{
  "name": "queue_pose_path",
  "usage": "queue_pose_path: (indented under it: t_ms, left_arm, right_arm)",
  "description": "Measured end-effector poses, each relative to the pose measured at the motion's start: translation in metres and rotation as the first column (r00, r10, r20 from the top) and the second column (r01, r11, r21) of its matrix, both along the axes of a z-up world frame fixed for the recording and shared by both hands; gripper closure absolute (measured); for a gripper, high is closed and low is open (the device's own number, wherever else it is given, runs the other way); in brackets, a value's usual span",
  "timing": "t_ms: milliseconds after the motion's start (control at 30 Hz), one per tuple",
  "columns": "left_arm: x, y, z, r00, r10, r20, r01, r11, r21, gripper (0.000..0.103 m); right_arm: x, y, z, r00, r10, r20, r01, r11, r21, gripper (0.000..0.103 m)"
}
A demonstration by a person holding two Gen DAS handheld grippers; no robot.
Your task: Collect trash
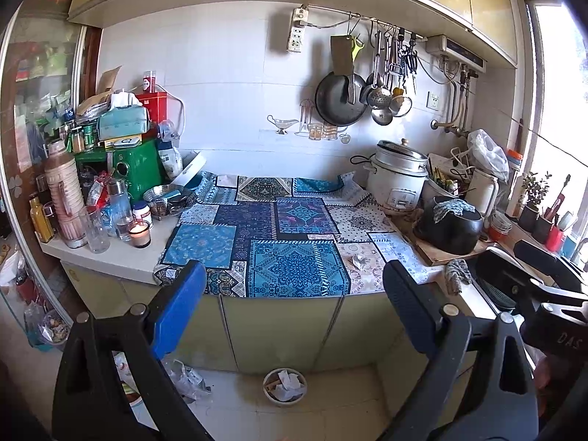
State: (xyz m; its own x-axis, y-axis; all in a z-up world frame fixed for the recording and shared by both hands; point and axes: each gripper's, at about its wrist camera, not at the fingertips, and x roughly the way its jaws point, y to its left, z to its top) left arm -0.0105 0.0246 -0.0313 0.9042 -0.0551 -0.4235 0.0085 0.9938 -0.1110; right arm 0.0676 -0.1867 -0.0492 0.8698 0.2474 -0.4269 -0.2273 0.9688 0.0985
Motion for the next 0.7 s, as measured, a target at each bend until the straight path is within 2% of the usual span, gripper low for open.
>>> queue_pose_path:
  t_ms: [700]
  left_arm:
    - [0.0007,0.0012,0.0035,1.000,-0.010,0.012,0.010,1.000,0.012,0.005]
  right_arm:
    - [0.0038,0.0019,0.0042,1.000,-0.007,-0.004,0.007,1.000,0.004,0.006]
